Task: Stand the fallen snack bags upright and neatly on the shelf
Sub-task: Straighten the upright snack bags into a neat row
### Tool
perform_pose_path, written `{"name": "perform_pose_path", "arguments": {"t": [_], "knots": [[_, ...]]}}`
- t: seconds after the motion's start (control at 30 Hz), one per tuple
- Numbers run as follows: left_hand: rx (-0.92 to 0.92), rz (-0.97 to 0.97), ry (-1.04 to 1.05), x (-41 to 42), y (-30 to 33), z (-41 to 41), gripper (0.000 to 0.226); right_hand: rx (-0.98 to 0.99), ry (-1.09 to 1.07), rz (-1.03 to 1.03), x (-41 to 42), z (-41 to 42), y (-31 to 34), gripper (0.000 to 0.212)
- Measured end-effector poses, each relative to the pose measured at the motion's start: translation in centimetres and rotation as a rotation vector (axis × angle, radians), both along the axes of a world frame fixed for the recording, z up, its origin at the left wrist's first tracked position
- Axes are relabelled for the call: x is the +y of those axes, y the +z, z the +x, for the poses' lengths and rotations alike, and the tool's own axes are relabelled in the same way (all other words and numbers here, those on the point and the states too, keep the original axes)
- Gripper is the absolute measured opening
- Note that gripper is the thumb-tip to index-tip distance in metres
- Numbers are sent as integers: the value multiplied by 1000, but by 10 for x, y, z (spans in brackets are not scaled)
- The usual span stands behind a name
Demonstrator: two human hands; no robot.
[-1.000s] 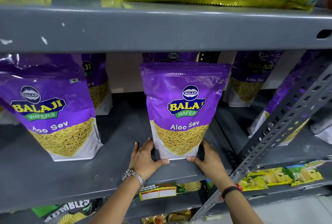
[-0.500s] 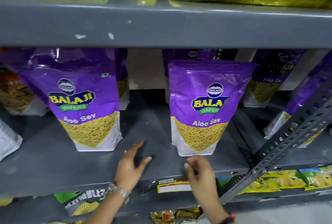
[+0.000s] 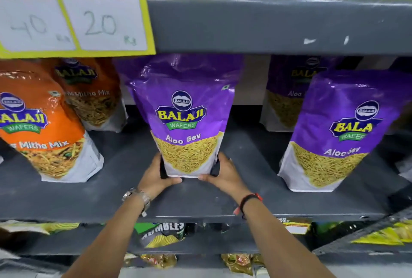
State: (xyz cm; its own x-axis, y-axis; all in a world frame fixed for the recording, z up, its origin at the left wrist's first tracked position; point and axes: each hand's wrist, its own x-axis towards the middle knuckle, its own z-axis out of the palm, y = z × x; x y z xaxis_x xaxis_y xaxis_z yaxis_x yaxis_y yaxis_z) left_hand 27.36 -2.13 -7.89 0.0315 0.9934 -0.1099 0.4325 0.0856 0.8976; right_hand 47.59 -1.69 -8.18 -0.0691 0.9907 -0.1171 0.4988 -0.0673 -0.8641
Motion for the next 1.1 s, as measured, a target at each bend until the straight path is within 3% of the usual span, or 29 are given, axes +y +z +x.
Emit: {"name": "perform_pose_path", "arguments": {"t": [0.2,0.7,1.1], "knots": [[8,-2,46,-8,-5,5,80,-5,-7,-11,-14,7,1,69],[161,93,43,-26,2,14,64,-139,-73,175,-41,7,-6,66],[140,116,37,-28,1,12,64,-162,-62,215,-40,9,-10,60]]}}
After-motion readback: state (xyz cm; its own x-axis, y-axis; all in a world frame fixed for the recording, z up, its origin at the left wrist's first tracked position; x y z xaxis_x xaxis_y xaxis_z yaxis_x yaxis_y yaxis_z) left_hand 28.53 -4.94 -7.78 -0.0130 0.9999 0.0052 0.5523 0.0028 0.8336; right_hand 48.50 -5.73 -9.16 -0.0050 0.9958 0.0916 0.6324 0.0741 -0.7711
